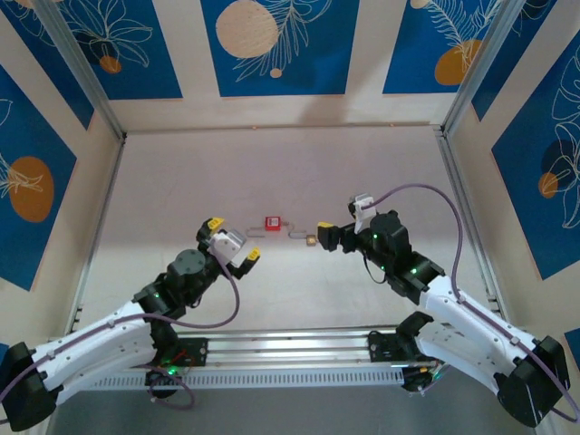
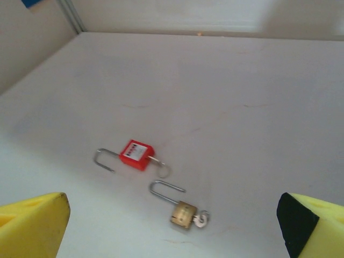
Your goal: Unlock with the key
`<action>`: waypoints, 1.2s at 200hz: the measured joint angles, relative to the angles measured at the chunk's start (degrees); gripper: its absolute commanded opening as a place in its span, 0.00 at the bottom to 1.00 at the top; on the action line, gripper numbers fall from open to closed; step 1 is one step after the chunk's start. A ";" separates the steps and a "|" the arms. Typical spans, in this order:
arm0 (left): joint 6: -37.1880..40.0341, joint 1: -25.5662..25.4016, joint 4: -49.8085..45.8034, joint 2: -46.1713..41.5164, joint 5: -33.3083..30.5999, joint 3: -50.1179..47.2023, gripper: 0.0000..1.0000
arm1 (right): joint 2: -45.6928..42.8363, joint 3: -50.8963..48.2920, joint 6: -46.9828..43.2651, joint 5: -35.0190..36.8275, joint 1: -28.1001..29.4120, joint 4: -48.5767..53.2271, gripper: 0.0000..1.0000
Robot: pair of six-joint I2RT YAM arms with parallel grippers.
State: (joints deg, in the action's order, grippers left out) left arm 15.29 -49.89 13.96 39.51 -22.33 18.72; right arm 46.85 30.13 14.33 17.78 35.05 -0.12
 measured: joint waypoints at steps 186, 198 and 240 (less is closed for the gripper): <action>-3.54 36.33 58.14 52.92 3.04 -8.26 1.00 | -5.27 -5.09 -3.13 -9.53 -13.84 -6.32 0.99; -4.87 37.51 56.81 53.51 2.95 -7.89 1.00 | -5.01 -5.22 -3.43 -9.51 -14.25 -6.32 0.99; -8.24 39.12 51.43 52.13 2.62 -1.55 1.00 | -3.41 -6.60 -4.72 -9.86 -16.50 -6.82 0.99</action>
State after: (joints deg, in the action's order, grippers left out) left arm 7.05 -10.76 65.39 91.64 -19.70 17.17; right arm 43.44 23.53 9.61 7.92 18.55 -6.94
